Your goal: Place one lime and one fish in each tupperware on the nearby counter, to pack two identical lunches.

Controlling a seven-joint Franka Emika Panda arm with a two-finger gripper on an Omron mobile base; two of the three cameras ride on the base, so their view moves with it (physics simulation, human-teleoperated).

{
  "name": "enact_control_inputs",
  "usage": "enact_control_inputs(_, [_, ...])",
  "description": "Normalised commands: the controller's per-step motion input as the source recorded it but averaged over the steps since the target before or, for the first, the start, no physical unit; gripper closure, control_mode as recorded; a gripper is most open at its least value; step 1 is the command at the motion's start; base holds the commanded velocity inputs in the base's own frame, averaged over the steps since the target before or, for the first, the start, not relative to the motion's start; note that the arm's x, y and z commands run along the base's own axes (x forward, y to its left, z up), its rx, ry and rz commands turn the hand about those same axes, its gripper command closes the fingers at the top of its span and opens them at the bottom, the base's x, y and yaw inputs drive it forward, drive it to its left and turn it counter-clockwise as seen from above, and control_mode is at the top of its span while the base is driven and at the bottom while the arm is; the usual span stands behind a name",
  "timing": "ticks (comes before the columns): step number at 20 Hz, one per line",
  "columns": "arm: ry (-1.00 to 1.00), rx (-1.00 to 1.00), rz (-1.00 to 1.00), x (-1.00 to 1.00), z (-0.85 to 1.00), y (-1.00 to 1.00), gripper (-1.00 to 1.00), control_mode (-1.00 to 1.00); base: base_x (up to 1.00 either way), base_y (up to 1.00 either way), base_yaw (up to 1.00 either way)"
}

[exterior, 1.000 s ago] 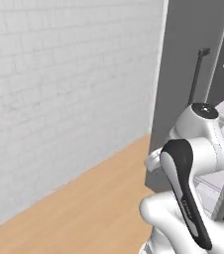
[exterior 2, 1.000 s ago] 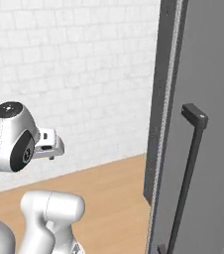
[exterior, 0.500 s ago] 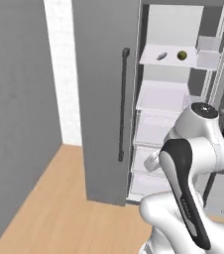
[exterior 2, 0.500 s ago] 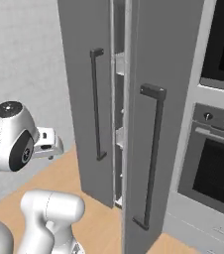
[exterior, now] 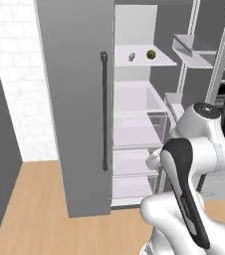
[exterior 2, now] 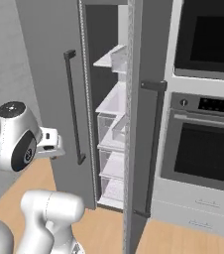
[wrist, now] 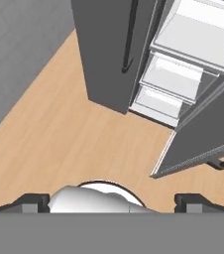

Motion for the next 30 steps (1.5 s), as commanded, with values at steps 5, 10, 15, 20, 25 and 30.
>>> enact_control_inputs(5, [0.0, 0.0, 0.0, 0.0, 0.0, 0.0, -1.0, 1.0, 0.75, 0.34, -0.29])
enact_control_inputs(10, [0.0, 0.0, 0.0, 0.0, 0.0, 0.0, -1.0, 1.0, 0.64, 0.13, -0.52])
enact_control_inputs(15, [0.0, 0.0, 0.0, 0.0, 0.0, 0.0, -1.0, 1.0, 0.24, 0.26, -0.24])
enact_control_inputs(20, [0.0, 0.0, 0.0, 0.0, 0.0, 0.0, -1.0, 1.0, 0.04, 0.0, -0.18])
enact_control_inputs(25, [0.0, 0.0, 0.0, 0.0, 0.0, 0.0, -1.0, 1.0, 0.37, 0.09, -0.22])
enact_control_inputs(30, [0.0, 0.0, 0.0, 0.0, 0.0, 0.0, -1.0, 1.0, 0.35, 0.08, -0.07])
